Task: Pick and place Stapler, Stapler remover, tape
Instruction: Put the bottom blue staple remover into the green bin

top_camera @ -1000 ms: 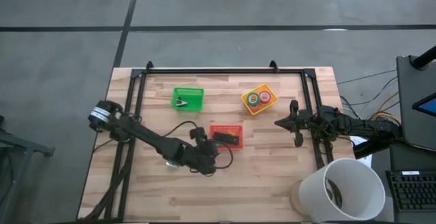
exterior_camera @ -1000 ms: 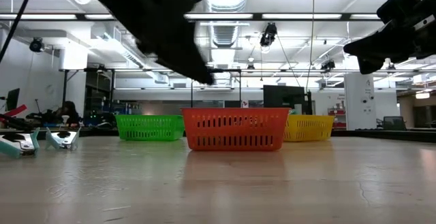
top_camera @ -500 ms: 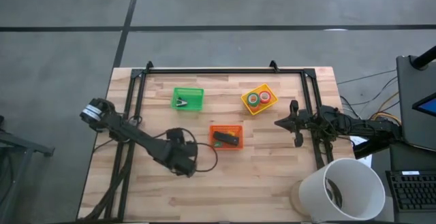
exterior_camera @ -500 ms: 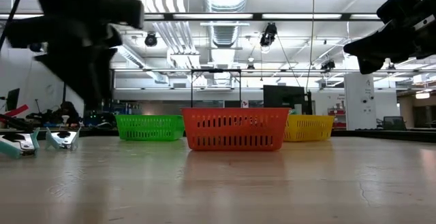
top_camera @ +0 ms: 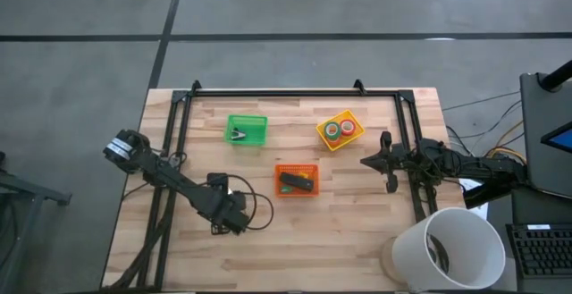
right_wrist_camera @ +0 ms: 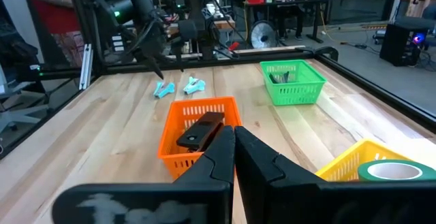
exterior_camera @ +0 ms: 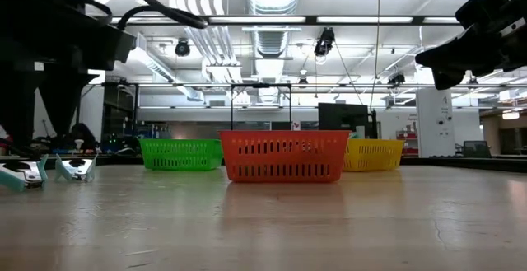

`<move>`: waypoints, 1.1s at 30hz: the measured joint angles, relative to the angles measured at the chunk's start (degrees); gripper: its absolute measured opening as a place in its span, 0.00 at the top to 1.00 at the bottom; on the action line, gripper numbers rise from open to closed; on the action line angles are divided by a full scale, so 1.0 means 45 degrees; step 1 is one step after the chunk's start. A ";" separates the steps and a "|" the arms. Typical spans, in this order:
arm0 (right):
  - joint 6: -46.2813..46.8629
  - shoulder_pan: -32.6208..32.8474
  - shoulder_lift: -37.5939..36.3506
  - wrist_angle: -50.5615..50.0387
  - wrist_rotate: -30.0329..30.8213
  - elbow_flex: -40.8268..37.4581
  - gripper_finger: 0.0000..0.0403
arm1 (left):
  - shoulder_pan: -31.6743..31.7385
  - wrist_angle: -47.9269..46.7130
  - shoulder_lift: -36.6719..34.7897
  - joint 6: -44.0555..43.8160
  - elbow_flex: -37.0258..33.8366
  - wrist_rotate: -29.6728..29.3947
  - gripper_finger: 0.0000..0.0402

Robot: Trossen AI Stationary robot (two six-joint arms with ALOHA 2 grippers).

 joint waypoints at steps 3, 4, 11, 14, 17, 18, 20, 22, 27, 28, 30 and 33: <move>-0.0001 0.0001 0.0000 0.0000 0.0000 0.0000 0.98 | -0.0004 -0.0073 0.0000 0.0326 0.0000 -0.0154 0.38; -0.0001 0.0000 0.0000 0.0000 0.0000 0.0000 0.98 | -0.0004 -0.0023 0.0000 0.0449 0.0000 -0.0184 0.38; -0.0001 -0.0002 0.0000 0.0000 0.0000 0.0000 0.98 | -0.0004 0.0863 0.0005 0.0687 -0.0175 -0.0156 0.42; -0.0001 0.0001 0.0000 -0.0005 0.0000 0.0000 0.98 | -0.0004 0.1554 0.0015 0.0882 -0.0431 -0.0113 0.45; 0.0001 -0.0003 0.0000 0.0000 -0.0001 0.0000 0.98 | -0.0004 0.1560 0.0017 0.0871 -0.0649 -0.0044 0.48; -0.0001 -0.0003 0.0000 -0.0003 0.0000 0.0000 0.98 | -0.0004 0.1534 0.0019 0.0869 -0.0720 -0.0042 0.49; 0.0002 -0.0001 0.0000 0.0000 -0.0005 0.0000 0.98 | -0.0004 0.1572 0.0019 0.0854 -0.0815 0.0111 0.51; -0.0001 -0.0002 0.0000 -0.0001 -0.0001 0.0000 0.98 | -0.0004 0.1531 0.0024 0.0845 -0.0840 0.0225 0.53; 0.0002 -0.0003 0.0000 -0.0002 -0.0003 0.0000 0.98 | -0.0004 0.2104 0.0024 0.0869 -0.0860 0.0166 0.59; -0.0001 -0.0003 0.0000 -0.0001 -0.0002 0.0000 0.98 | -0.0004 0.2272 0.0024 0.0869 -0.0898 0.0161 0.61; -0.0001 -0.0002 0.0000 0.0000 0.0000 0.0000 0.98 | -0.0004 0.2356 0.0029 0.0859 -0.1009 0.0193 0.64; -0.0001 -0.0003 0.0000 0.0000 0.0000 0.0000 0.98 | -0.0004 0.2344 0.0029 0.0803 -0.1234 0.0285 0.68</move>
